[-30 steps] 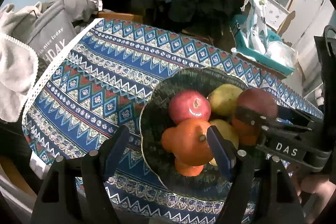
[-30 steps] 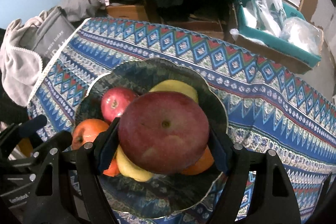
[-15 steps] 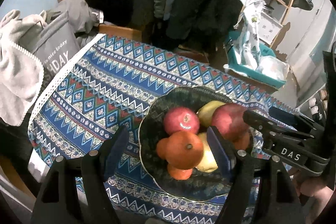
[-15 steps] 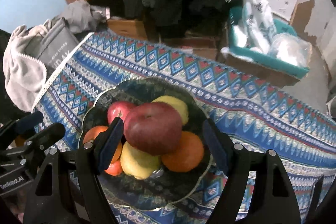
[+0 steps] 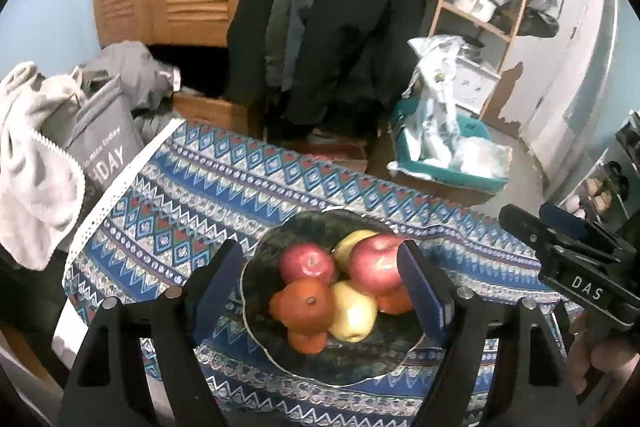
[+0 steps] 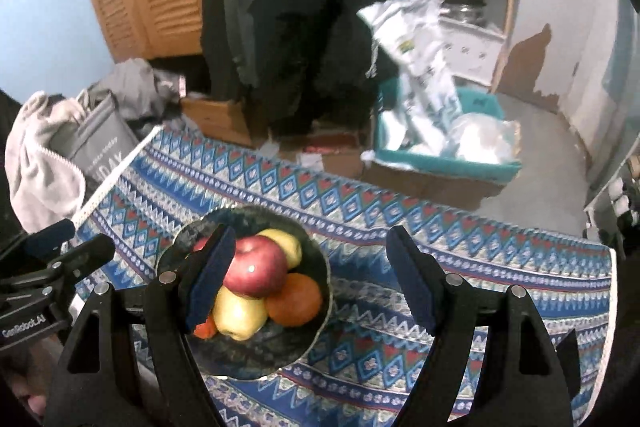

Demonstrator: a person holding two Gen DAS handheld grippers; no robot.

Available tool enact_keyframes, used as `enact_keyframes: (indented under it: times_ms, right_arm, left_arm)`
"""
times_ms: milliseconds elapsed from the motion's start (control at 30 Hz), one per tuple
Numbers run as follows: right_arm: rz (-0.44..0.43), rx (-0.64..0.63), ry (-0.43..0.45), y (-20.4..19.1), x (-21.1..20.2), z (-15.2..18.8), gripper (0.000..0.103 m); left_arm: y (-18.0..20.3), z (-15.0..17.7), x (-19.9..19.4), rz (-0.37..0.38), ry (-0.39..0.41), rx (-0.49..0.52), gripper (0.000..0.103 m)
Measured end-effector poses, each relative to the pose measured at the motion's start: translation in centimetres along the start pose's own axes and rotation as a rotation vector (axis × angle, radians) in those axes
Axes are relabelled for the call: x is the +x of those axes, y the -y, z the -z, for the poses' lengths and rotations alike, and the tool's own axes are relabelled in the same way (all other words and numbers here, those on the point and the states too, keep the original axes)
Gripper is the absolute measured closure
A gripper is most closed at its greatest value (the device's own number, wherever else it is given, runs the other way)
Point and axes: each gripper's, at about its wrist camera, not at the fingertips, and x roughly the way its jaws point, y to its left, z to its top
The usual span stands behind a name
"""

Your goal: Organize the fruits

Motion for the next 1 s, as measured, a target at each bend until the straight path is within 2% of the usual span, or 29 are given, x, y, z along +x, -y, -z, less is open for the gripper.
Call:
enact_keyframes:
  times_ms: [100,167,533,733,1000]
  right_arm:
    - [0.021,0.0,0.034,0.5,-1.9,-0.4,0.024]
    - [0.028,-0.001,0.055,0.8,-3.0,-0.5,0.024]
    - [0.04,-0.002,0.167,1.6,-8.7,-0.6,0.02]
    - [0.069,-0.021,0.212,2.0,-11.2,0.0,0.017]
    - [0.108,-0.005,0.284,3.6,-14.2,0.9,0.015]
  left_arm:
    - [0.9,-0.3,-1.3,0.008,0.028,0.023,0.021]
    - [1.5,-0.5,-2.2,0.009,0.048,0.04,0.017]
    - [3.8,-1.5,-6.5,0.045,0.154,0.085,0.014]
    - [5.0,-1.7,-8.3,0.055,0.214,0.104,0.005]
    - [6.5,-1.9,-9.5,0.067,0.235,0.123,0.001]
